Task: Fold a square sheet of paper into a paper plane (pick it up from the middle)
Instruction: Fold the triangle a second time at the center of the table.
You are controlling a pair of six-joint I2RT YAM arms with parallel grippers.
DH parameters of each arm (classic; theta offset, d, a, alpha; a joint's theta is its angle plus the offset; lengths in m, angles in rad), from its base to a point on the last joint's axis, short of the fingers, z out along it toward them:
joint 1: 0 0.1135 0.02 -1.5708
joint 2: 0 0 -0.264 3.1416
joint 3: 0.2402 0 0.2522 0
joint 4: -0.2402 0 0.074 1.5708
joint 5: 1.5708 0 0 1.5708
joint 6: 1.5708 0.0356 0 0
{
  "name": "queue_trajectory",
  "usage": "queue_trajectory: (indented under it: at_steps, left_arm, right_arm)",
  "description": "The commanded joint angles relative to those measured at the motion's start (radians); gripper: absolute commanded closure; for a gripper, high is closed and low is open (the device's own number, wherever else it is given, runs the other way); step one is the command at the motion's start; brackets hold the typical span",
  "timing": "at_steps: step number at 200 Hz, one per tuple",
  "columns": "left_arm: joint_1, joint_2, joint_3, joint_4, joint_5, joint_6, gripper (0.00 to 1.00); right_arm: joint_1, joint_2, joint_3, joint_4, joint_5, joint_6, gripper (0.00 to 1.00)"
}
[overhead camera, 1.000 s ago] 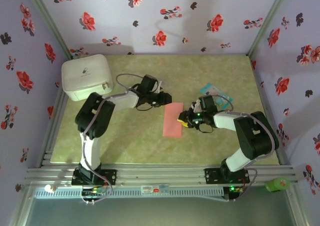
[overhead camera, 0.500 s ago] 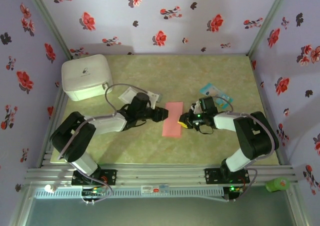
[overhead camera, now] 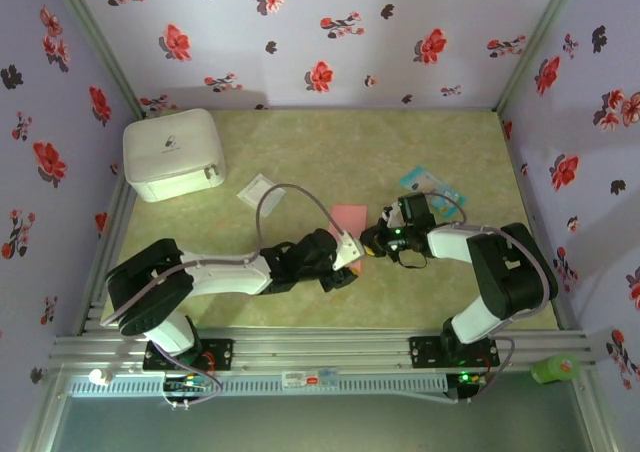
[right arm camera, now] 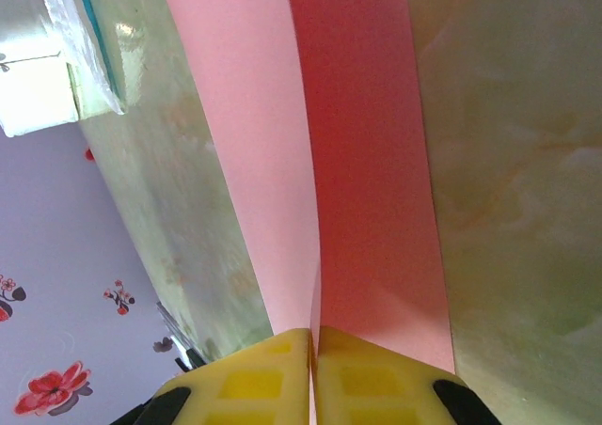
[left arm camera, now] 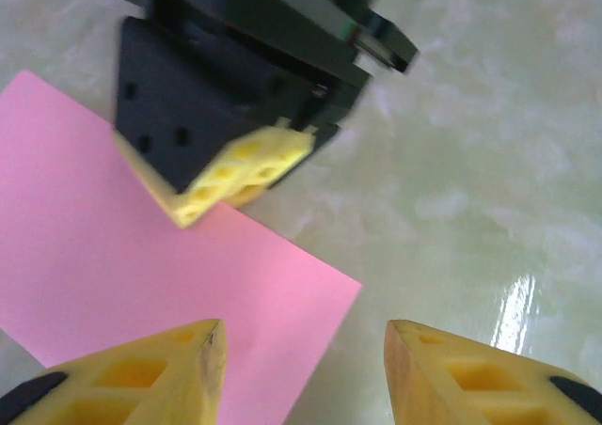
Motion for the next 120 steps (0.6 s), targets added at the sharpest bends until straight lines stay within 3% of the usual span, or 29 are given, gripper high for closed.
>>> queue_trajectory:
  at_steps: [1, 83, 120]
  left_arm:
    - [-0.045, 0.037, 0.023, -0.015, -0.136, 0.101, 0.49]
    - [-0.128, 0.154, 0.052, 0.099, -0.372, 0.134, 0.43]
    - [-0.137, 0.173, 0.046, 0.155, -0.42, 0.157, 0.43]
  right_arm:
    - [-0.003, -0.009, 0.003, -0.024, 0.003, -0.008, 0.9]
    - [-0.003, -0.028, -0.006, -0.024, 0.004, 0.0, 0.86]
    - [-0.004, -0.028, -0.008, -0.023, 0.006, 0.001, 0.85]
